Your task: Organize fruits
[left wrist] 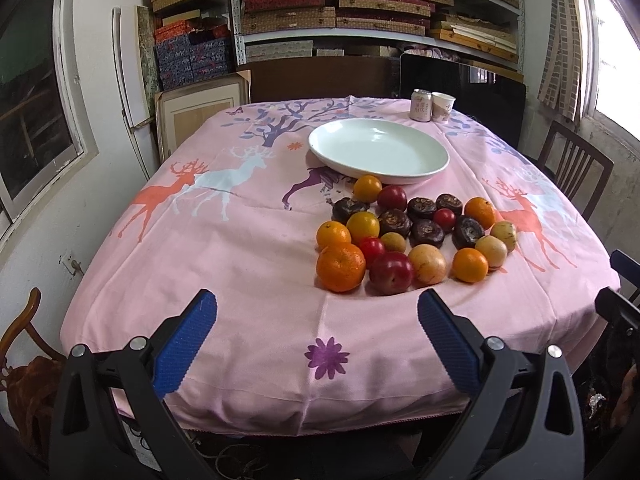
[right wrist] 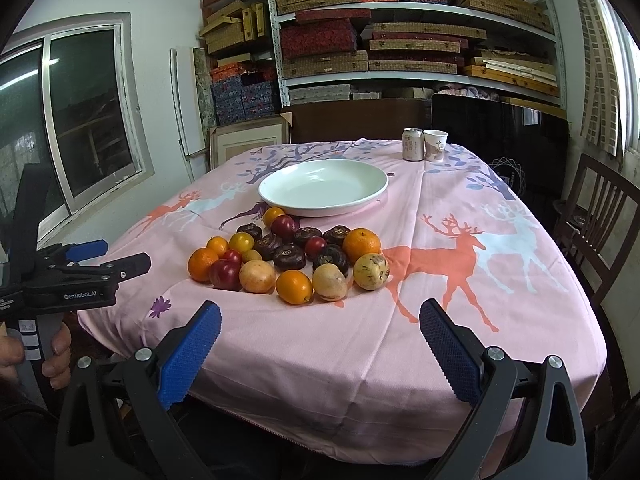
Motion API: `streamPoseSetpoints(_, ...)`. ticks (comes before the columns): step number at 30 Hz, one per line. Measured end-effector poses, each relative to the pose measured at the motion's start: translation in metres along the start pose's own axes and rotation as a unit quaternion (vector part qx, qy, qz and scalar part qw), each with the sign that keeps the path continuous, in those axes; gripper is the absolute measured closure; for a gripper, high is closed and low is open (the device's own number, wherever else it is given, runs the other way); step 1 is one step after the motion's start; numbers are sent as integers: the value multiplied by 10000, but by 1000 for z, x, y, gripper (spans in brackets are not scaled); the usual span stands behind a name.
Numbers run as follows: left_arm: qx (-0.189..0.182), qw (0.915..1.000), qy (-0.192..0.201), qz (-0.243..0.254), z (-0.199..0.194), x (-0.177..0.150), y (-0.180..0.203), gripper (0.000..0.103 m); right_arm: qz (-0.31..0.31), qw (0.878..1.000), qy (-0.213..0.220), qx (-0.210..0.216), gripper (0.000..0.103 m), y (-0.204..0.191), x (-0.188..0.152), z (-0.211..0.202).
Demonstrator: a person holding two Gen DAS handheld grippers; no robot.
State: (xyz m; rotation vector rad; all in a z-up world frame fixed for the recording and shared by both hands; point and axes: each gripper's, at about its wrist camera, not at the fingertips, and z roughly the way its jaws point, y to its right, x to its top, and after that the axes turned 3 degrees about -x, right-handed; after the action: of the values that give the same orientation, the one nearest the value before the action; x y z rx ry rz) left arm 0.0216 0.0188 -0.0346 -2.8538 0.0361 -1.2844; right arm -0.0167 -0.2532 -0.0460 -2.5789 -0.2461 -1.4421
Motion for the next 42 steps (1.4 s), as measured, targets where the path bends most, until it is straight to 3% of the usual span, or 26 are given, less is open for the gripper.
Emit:
streamPoseSetpoints(8, 38, 9998, -189, 34, 22, 0, -2, 4, 48, 9999, -125, 17, 3, 4, 5, 9)
streamPoseSetpoints(14, 387, 9981, -437, 205, 59, 3, -10, 4, 95, 9997, -208, -9, 3, 8, 5, 14)
streamPoseSetpoints(19, 58, 9972, -717, 209, 88, 6, -16, 4, 155, 9996, -249, -50, 3, 13, 5, 17)
streamPoseSetpoints(27, -94, 9961, -697, 540, 115, 9, -6, 5, 189, 9993, -316, -57, 3, 16, 4, 22)
streamPoseSetpoints(29, -260, 9963, -494, 659, 114, 11, -7, 16, 189, 9993, -328, -61, 3, 17, 4, 23)
streamPoseSetpoints(30, -424, 9958, -453, 675, 115, 12, -7, 29, 200, 9992, -339, -69, 3, 17, 4, 24)
streamPoseSetpoints(31, -519, 9951, -483, 686, 118, 13, -7, 34, 214, 9991, -349, -72, 3, 18, 3, 25)
streamPoseSetpoints(35, -774, 9943, -466, 561, 126, 14, -12, 37, 260, 9989, -394, -76, 3, 21, 3, 28)
streamPoseSetpoints(37, -891, 9930, -462, 621, 123, 12, -7, 56, 252, 9989, -394, -83, 3, 21, 2, 30)
streamPoseSetpoints(42, -838, 9934, -379, 689, 110, 6, 0, 59, 261, 9984, -490, -85, 3, 23, 0, 39)
